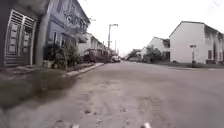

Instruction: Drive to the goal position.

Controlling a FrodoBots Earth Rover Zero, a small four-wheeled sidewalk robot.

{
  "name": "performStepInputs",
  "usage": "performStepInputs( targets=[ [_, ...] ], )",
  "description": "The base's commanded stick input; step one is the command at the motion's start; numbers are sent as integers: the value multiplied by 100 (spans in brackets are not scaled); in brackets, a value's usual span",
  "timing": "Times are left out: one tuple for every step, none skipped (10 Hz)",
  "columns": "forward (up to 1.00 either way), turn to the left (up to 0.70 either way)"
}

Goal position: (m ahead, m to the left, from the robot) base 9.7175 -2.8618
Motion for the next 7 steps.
performStepInputs(
  targets=[
    [70, -35],
    [70, -35],
    [70, 8],
    [70, 0],
    [70, 0],
    [70, 0],
    [70, 0]
  ],
)
